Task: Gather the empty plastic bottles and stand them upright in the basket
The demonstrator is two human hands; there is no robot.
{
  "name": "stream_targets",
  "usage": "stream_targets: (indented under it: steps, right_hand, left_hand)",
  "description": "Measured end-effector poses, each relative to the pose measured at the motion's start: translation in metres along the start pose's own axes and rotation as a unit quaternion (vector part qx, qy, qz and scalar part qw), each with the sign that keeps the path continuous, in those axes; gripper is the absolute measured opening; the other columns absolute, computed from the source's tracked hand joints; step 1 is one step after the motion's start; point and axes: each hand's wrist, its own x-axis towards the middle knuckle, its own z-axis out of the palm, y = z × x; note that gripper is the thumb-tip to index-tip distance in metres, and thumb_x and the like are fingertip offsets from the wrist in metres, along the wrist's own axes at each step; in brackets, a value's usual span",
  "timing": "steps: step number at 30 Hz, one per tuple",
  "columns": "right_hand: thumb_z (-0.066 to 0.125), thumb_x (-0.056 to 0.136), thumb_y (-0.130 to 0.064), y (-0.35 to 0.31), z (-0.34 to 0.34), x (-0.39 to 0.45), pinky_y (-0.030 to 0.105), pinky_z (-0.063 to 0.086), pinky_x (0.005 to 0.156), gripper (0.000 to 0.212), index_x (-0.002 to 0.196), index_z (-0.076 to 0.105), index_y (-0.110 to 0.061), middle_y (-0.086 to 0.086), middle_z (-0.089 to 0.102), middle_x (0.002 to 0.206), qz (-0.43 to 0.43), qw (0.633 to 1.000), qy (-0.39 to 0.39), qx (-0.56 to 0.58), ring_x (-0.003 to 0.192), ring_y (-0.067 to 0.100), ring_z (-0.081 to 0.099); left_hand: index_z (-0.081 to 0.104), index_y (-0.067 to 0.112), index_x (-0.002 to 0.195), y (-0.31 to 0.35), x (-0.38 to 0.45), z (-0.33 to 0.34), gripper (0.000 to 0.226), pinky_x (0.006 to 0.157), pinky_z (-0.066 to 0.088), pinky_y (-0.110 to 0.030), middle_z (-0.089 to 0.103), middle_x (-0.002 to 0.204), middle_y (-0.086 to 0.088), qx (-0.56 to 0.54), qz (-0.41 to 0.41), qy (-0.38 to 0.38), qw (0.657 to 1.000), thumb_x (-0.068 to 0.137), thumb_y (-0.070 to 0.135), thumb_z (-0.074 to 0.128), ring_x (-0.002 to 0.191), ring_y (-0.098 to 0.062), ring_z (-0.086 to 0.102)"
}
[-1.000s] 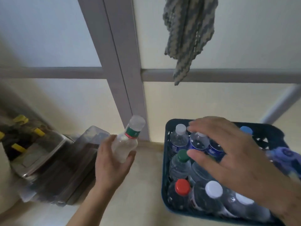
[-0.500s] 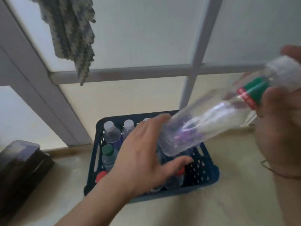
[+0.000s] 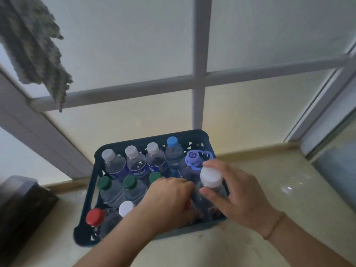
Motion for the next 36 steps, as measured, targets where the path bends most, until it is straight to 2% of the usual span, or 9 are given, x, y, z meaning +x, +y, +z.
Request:
stream_targets:
  steps: [4,9,14,16,20,25,32,35,36]
  right_hand:
    - [0.064,0.077,-0.052,0.011,0.019,-0.012,0.019,0.046,0.065,0.045,0.116,0.051,-0.034,-0.016,0.067,0.094,0.013,0.999,-0.042,-0.032,0.076,0.007,0.059]
    - [0.065,0.073,-0.051,0.020,0.027,-0.012,0.018,0.036,0.083,0.045,0.113,0.050,-0.038,-0.016,0.068,0.086,0.053,0.993,-0.095,-0.049,0.085,0.007,0.047]
    - [0.060,0.080,-0.048,0.024,0.011,-0.007,0.017,0.029,0.084,0.026,0.098,0.042,-0.039,-0.021,0.058,0.088,0.055,0.972,-0.227,-0.007,0.080,-0.012,0.042]
    - [0.061,0.076,-0.050,0.029,0.003,-0.003,0.019,0.038,0.084,0.027,0.097,0.048,-0.038,-0.022,0.054,0.094,0.038,0.966,-0.256,0.010,0.085,-0.006,0.048]
    - [0.060,0.075,-0.040,0.034,-0.001,0.000,0.020,0.045,0.082,0.024,0.098,0.060,-0.032,-0.019,0.055,0.098,-0.001,0.970,-0.244,-0.020,0.087,0.005,0.053]
    - [0.050,0.081,-0.046,0.033,0.008,0.000,0.027,0.047,0.083,0.022,0.098,0.060,-0.034,-0.015,0.053,0.099,0.001,0.971,-0.237,-0.024,0.093,0.012,0.053]
    - [0.051,0.083,-0.041,0.033,0.016,-0.007,0.018,0.035,0.096,0.021,0.102,0.055,-0.033,-0.015,0.051,0.103,-0.024,0.972,-0.233,-0.030,0.097,0.007,0.050]
    - [0.054,0.084,-0.058,0.032,0.006,-0.006,0.025,0.045,0.091,0.031,0.106,0.057,-0.036,-0.021,0.054,0.105,-0.014,0.980,-0.201,-0.013,0.097,0.003,0.054]
    - [0.051,0.085,-0.063,0.029,0.001,-0.005,0.022,0.046,0.088,0.036,0.107,0.058,-0.036,-0.023,0.055,0.108,-0.014,0.987,-0.160,-0.004,0.099,0.001,0.057]
  left_hand:
    - [0.052,0.028,0.099,0.003,0.004,-0.005,0.047,0.070,0.048,-0.030,0.063,0.092,0.010,-0.063,-0.056,-0.019,0.996,0.072,0.064,0.066,0.083,-0.014,0.060]
    - [0.050,0.025,0.113,0.014,0.013,0.005,0.057,0.070,0.045,-0.030,0.066,0.106,0.008,-0.085,-0.062,-0.033,0.994,0.071,0.057,0.073,0.094,-0.020,0.063]
    - [0.061,0.025,0.102,0.019,0.021,0.023,0.035,0.069,0.047,-0.031,0.069,0.095,0.002,-0.058,-0.060,-0.012,0.996,0.077,0.048,0.054,0.086,-0.025,0.065]
    - [0.064,0.023,0.086,0.017,0.023,0.030,0.037,0.061,0.047,-0.032,0.069,0.080,0.000,-0.053,-0.037,0.016,0.998,0.073,0.046,0.038,0.074,-0.027,0.064]
    - [0.066,0.020,0.082,0.013,0.029,0.037,0.023,0.059,0.043,-0.032,0.066,0.077,-0.002,-0.004,-0.032,0.030,0.999,0.080,0.038,0.053,0.071,-0.027,0.061]
    - [0.065,0.019,0.083,0.015,0.031,0.031,0.024,0.063,0.035,-0.030,0.066,0.083,-0.002,0.014,-0.033,0.004,0.999,0.084,0.039,0.053,0.077,-0.027,0.061]
    - [0.066,0.020,0.085,0.015,0.021,0.031,0.023,0.067,0.044,-0.033,0.066,0.085,-0.001,-0.002,-0.016,0.020,1.000,0.081,0.038,0.051,0.081,-0.027,0.063]
    - [0.067,0.026,0.100,0.011,0.006,0.020,0.030,0.079,0.049,-0.037,0.067,0.096,0.004,-0.046,0.006,0.046,0.998,0.081,0.042,0.051,0.092,-0.023,0.061]
    - [0.067,0.027,0.105,0.009,-0.001,0.015,0.033,0.084,0.049,-0.038,0.067,0.102,0.006,-0.059,0.021,0.061,0.996,0.082,0.045,0.053,0.096,-0.021,0.059]
